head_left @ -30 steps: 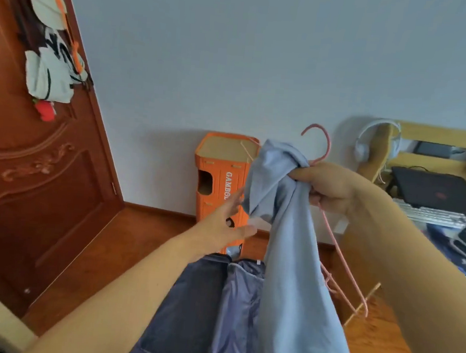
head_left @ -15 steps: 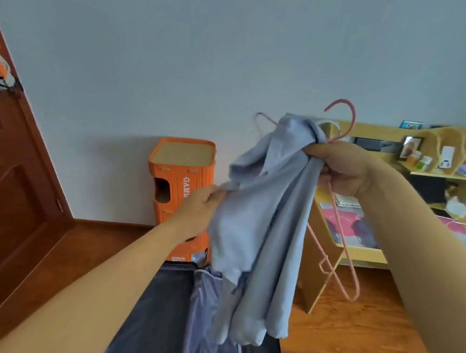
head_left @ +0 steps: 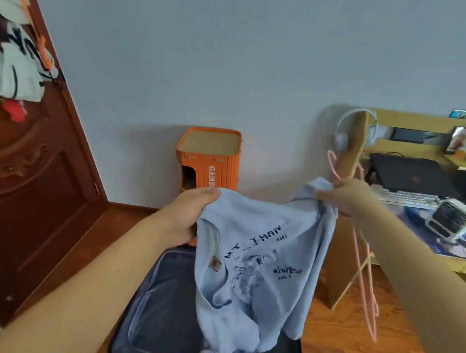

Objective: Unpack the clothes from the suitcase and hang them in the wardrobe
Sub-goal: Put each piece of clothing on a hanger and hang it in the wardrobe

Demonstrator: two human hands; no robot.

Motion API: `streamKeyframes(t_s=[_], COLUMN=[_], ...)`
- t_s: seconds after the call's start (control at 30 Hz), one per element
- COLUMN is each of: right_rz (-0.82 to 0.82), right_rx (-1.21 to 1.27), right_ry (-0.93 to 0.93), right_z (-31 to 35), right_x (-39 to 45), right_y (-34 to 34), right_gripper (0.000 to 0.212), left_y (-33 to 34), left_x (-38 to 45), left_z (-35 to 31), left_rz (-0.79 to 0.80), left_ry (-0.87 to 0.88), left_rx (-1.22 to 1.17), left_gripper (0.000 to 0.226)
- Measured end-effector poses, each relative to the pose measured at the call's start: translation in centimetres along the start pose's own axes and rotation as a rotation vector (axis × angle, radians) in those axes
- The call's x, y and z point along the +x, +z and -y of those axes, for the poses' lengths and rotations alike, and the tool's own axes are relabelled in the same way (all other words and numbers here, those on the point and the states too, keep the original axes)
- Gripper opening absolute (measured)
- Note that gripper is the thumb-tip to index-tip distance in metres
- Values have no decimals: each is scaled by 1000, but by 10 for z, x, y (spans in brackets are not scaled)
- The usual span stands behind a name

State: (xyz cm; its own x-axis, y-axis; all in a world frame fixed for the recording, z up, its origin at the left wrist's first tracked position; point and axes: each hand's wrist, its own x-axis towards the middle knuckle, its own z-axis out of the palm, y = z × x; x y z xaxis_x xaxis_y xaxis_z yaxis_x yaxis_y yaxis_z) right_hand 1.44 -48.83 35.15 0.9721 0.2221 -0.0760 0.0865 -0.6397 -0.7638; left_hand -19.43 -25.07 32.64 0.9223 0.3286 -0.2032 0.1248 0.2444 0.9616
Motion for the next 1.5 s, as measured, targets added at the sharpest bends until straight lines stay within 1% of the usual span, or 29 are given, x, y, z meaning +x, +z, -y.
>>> streamKeyframes(t_s=[0.03,0.07,0.1,0.17,0.2,0.23,0.27,0.3,0.37,0.4,0.43,0.47,0.5,0.53,0.57,0.6,0.63,0.7,0.77,0.87,0.97,1.03,1.13,1.2,1.27,1.33,1.4,1.43,1.5], right_rz=[3,82,251,737,880,919,889,807,626,561,515,480,463,459,463,474,499,549,585,577,538,572,705,780,799,780,732,690,608], right_rx=[-42,8,127,359,424,463,483,494,503,518,553,599,622,623,612,594,568,545,544,533,571,565,496,478,509,512,507,513,534], right_ry=[-128,-241,-314,-306,-281,-260,-256,-263,-275,-285,-280,-263,-235,-198,-170,-151,-142,-131,-135,-150,-131,-158,-222,-244,-222,-207,-198,-192,-188], right_z=[5,13,23,36,36,34,32,33,38,43,49,54,57,60,61,62,64,67,70,75,77,76,75,72,69,66,61,59,52], right_x=[-14,-31,-49,-81,-90,-94,-98,-102,-111,-117,-124,-129,-133,-137,-141,-144,-148,-157,-162,-157,-143,-137,-139,-141,-141,-138,-133,-131,-125], right_y=[10,21,31,55,68,80,91,100,119,127,134,139,145,149,154,160,166,180,192,194,183,176,166,159,149,139,128,123,112], right_gripper=[50,60,64,55,46,40,37,39,57,58,51,40,32,28,26,24,22,20,19,17,18,18,19,32,34,27,20,17,16], left_y=[8,14,20,27,27,24,17,8,-5,-10,-13,-17,-21,-26,-30,-35,-42,-55,-69,-97,-118,-114,-83,-70,-69,-65,-52,-45,-37], left_x=[-2,-4,-5,-7,-8,-9,-13,-17,-38,-52,-69,-83,-95,-106,-117,-124,-129,-132,-128,-134,-145,-139,-107,-81,-59,-49,-42,-40,-38], left_z=[-7,-14,-19,-22,-21,-20,-16,-9,10,25,43,66,88,108,122,134,141,151,159,174,193,197,176,158,147,141,143,148,161], left_rz=[37,87,143,222,245,226,189,140,57,46,14,-86,-265,-494,-693,-843,-934,-982,-986,-1057,-1007,-939,-743,-594,-413,-241,-115,-124,-270], left_ry=[-10,-35,-67,-93,-100,-123,-141,-136,-36,27,87,129,152,155,145,147,157,88,-42,-230,-344,-252,-126,-128,-256,-368,-407,-415,-446], left_rx=[74,154,229,311,302,263,182,80,-44,0,94,213,326,409,453,485,534,702,829,807,818,566,196,-26,-223,-196,-97,-37,116], left_gripper=[28,25,24,24,24,36,48,51,45,40,36,34,29,20,14,17,20,21,20,17,14,4,52,59,63,62,40,26,16])
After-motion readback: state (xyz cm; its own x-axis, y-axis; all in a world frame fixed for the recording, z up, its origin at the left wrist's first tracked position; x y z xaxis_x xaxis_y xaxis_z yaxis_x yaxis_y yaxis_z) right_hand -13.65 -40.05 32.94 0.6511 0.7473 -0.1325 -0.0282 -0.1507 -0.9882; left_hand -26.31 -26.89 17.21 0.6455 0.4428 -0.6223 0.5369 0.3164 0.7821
